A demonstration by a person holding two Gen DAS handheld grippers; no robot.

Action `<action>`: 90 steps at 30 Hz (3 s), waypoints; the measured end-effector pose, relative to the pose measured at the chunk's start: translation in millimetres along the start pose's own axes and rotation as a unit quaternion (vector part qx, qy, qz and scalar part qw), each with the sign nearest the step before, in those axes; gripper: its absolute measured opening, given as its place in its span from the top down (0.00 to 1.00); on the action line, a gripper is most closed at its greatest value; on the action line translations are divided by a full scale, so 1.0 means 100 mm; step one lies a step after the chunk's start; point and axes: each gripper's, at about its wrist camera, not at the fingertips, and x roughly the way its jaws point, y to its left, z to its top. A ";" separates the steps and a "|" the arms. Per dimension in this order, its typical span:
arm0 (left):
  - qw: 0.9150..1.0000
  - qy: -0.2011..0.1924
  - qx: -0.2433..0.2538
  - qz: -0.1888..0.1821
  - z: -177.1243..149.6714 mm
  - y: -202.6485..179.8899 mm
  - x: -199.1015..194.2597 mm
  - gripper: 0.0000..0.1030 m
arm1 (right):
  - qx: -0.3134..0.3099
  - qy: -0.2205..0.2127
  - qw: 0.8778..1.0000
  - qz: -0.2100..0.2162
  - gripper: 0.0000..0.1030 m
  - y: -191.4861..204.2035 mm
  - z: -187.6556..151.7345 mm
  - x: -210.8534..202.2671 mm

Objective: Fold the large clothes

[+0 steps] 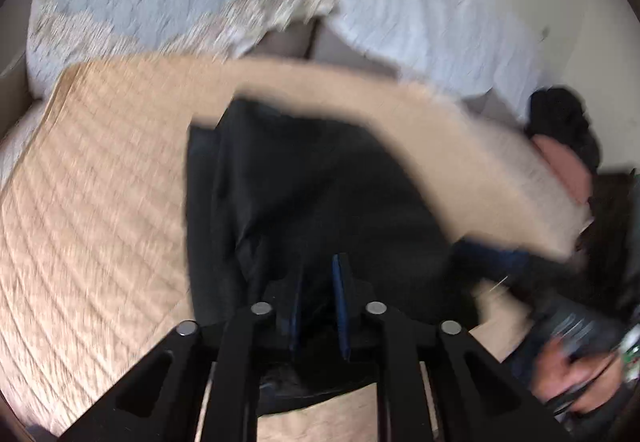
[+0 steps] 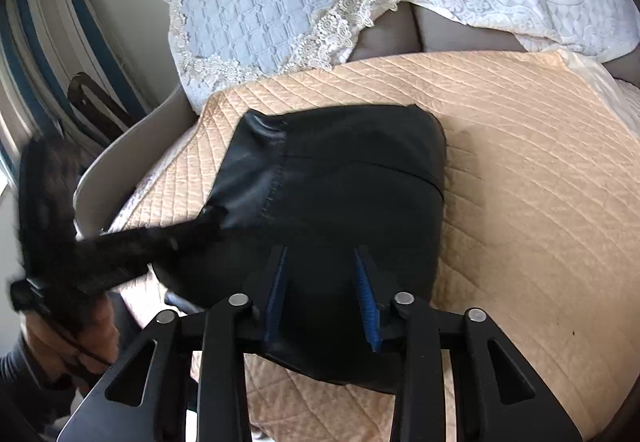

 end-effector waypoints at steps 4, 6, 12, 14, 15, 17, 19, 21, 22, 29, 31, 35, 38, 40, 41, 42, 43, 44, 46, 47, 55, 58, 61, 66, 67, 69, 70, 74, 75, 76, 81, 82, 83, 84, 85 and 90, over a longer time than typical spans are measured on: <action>1.000 -0.020 -0.017 0.016 -0.18 0.15 0.04 0.92 | -0.017 0.009 1.000 -0.013 0.75 0.01 -0.15 0.22; 0.999 -0.025 -0.026 0.020 -0.19 0.15 0.06 0.92 | -0.008 0.009 1.000 -0.010 0.75 -0.02 -0.13 0.25; 0.999 -0.005 -0.039 0.022 -0.07 0.04 -0.12 0.93 | -0.020 0.007 1.000 -0.015 0.75 -0.02 0.06 0.04; 0.999 -0.022 -0.029 0.027 0.07 -0.05 -0.28 0.93 | -0.012 -0.016 1.000 -0.020 0.75 -0.08 0.18 -0.07; 0.999 -0.036 -0.025 0.025 0.18 -0.11 -0.36 0.93 | -0.009 -0.028 0.999 -0.024 0.75 -0.11 0.25 -0.11; 0.997 -0.068 -0.016 0.023 0.43 -0.23 -0.46 0.89 | -0.005 -0.041 0.998 -0.039 0.75 -0.19 0.37 -0.13; 0.996 -0.077 -0.022 0.026 0.71 -0.31 -0.40 0.87 | 0.002 -0.045 0.998 -0.050 0.75 -0.28 0.49 -0.09; 0.996 -0.078 -0.031 0.022 0.94 -0.34 -0.22 0.87 | 0.012 -0.049 0.997 -0.059 0.75 -0.36 0.59 -0.01; 0.996 -0.076 -0.030 0.030 1.02 -0.33 -0.09 0.87 | 0.015 -0.048 0.997 -0.063 0.75 -0.39 0.64 0.05; 0.995 -0.023 -0.063 0.077 0.88 0.33 0.69 0.91 | 0.018 -0.025 0.998 -0.060 0.75 -0.46 0.81 0.49; 0.995 -0.032 -0.073 0.060 0.77 0.46 0.73 0.94 | 0.015 -0.014 0.998 -0.059 0.75 -0.43 0.84 0.67; 0.995 -0.044 -0.055 0.069 0.69 0.42 0.79 0.94 | 0.012 -0.003 0.997 -0.072 0.75 -0.43 0.81 0.91; 0.995 -0.036 -0.066 0.058 0.70 0.48 0.87 0.94 | 0.021 0.002 0.997 -0.074 0.75 -0.47 0.76 0.98; 0.996 -0.036 -0.066 0.057 0.70 0.47 0.89 0.95 | 0.010 0.000 0.996 -0.085 0.75 -0.44 0.73 1.00; 0.996 -0.036 -0.062 0.060 0.70 0.46 0.91 0.95 | 0.005 -0.002 0.996 -0.090 0.75 -0.43 0.71 1.01; 0.996 -0.035 -0.060 0.062 0.71 0.45 0.92 0.95 | 0.003 -0.005 0.996 -0.095 0.75 -0.42 0.69 1.03; 0.996 -0.033 -0.059 0.062 0.71 0.45 0.93 0.95 | 0.004 -0.006 0.995 -0.095 0.75 -0.44 0.69 1.05; 0.996 -0.032 -0.059 0.063 0.71 0.45 0.94 0.95 | 0.006 -0.006 0.996 -0.093 0.75 -0.45 0.68 1.05; 0.996 -0.032 -0.057 0.066 0.71 0.44 0.94 0.95 | 0.006 -0.005 0.996 -0.092 0.75 -0.45 0.69 1.05; 0.996 -0.032 -0.054 0.070 0.72 0.43 0.94 0.95 | 0.005 -0.004 0.996 -0.092 0.74 -0.45 0.70 1.05; 0.995 -0.031 -0.015 0.092 0.75 0.28 0.72 0.95 | 0.000 -0.005 0.997 -0.077 0.72 -0.32 0.68 0.66; 0.995 -0.042 -0.010 0.086 0.67 0.25 0.44 0.84 | -0.010 -0.016 0.998 -0.057 0.71 -0.16 0.55 0.44; 0.995 -0.057 -0.012 0.080 0.48 0.26 0.18 0.79 | -0.023 -0.017 0.999 -0.032 0.71 0.03 0.38 0.31; 0.994 -0.035 -0.020 0.101 0.10 0.38 0.20 0.74 | -0.077 0.014 0.996 -0.051 0.70 0.29 0.16 0.58; 0.994 -0.038 -0.028 0.099 0.09 0.41 0.21 0.72 | -0.085 0.007 0.995 -0.060 0.70 0.31 0.14 0.62; 0.994 -0.035 -0.032 0.101 0.13 0.43 0.21 0.71 | -0.089 0.008 0.994 -0.068 0.70 0.34 0.18 0.65; 0.994 -0.032 -0.034 0.100 0.15 0.44 0.21 0.71 | -0.091 0.014 0.993 -0.068 0.69 0.35 0.21 0.64; 0.996 -0.035 -0.036 0.079 0.15 0.40 -0.01 0.72 | -0.067 0.004 0.997 -0.042 0.69 0.33 0.22 0.35; 0.996 -0.042 -0.031 0.072 0.11 0.37 -0.11 0.72 | -0.069 -0.003 0.997 -0.035 0.69 0.36 0.17 0.23; 0.996 -0.049 -0.025 0.064 0.07 0.34 -0.21 0.72 | -0.074 -0.008 0.997 -0.029 0.69 0.40 0.13 0.16; 0.998 -0.051 -0.004 0.033 -0.17 0.17 -0.38 0.68 | -0.097 0.016 0.995 -0.006 0.69 0.59 -0.10 0.21; 0.998 -0.046 0.003 0.044 -0.20 0.16 -0.33 0.68 | -0.103 0.022 0.994 -0.013 0.69 0.61 -0.13 0.28; 0.998 -0.031 0.003 0.059 -0.25 0.18 -0.25 0.67 | -0.107 0.025 0.994 -0.015 0.69 0.64 -0.13 0.34; 0.998 -0.017 -0.009 0.063 -0.27 0.23 -0.19 0.66 | -0.109 0.024 0.994 -0.014 0.69 0.65 -0.13 0.40; 0.998 -0.013 -0.024 0.059 -0.31 0.30 -0.15 0.64 | -0.111 0.024 0.993 -0.013 0.69 0.67 -0.12 0.44; 0.997 -0.012 -0.033 0.066 -0.34 0.36 -0.15 0.61 | -0.128 0.027 0.991 -0.018 0.69 0.73 -0.05 0.46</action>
